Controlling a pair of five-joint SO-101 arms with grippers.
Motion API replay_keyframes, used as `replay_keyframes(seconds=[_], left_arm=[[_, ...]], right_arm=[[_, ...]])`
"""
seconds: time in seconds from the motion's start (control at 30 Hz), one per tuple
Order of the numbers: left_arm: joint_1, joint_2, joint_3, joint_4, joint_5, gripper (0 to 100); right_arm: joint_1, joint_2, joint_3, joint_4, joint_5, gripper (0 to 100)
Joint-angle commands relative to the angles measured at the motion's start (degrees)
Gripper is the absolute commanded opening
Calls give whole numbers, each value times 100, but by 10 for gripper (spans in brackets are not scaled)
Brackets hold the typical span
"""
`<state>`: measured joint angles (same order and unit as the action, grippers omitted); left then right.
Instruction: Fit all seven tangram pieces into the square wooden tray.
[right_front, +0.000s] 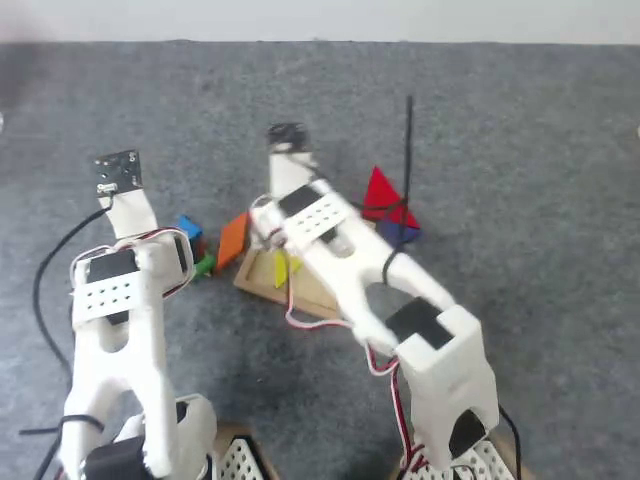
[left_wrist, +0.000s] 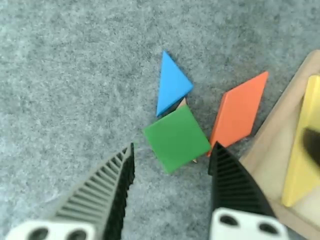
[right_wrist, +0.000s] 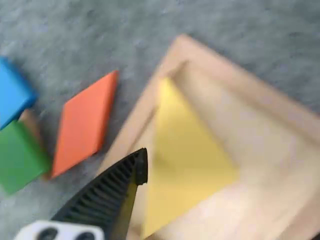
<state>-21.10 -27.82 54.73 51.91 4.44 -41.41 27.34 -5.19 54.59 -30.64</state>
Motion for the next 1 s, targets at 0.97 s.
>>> replay_keyframes(seconds=[0.97], left_arm=[[-18,-220,-22,-193,26,237]], right_arm=[[277,-347,-79,549,79,533]])
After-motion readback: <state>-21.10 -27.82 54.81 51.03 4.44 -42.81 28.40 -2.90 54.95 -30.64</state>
